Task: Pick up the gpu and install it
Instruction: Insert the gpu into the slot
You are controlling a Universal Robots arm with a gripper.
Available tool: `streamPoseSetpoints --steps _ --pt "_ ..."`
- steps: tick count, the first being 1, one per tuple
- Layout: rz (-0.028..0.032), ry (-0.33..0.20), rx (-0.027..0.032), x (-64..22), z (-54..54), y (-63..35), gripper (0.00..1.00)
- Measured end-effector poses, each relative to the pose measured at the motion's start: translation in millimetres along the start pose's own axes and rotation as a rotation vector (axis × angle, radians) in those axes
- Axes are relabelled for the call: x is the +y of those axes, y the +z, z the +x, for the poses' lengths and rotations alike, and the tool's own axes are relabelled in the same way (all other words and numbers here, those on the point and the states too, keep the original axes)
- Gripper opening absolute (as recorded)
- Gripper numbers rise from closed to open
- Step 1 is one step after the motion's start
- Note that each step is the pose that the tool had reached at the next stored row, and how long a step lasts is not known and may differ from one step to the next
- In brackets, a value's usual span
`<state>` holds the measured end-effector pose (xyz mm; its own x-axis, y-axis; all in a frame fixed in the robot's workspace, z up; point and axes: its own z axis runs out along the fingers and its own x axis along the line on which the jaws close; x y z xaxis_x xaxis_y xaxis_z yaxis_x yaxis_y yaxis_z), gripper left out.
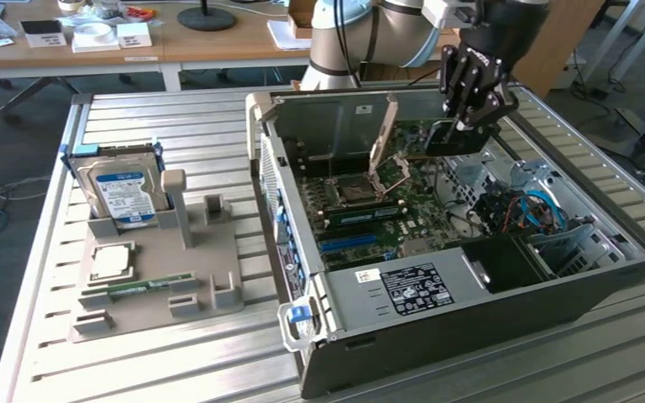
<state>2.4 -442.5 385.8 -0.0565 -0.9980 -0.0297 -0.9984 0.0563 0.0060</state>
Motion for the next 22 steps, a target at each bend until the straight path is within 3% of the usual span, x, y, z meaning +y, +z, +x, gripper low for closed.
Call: streamPoseSetpoints --steps 6,15,22 --pt "0.0000 0.000 0.0000 1.5 0.4 9.3 0.27" --pt "0.0003 0.000 -0.0003 5.4 0.6 11.0 0.27" --pt "0.0005 0.000 0.0001 7.3 1.0 20.4 0.27"
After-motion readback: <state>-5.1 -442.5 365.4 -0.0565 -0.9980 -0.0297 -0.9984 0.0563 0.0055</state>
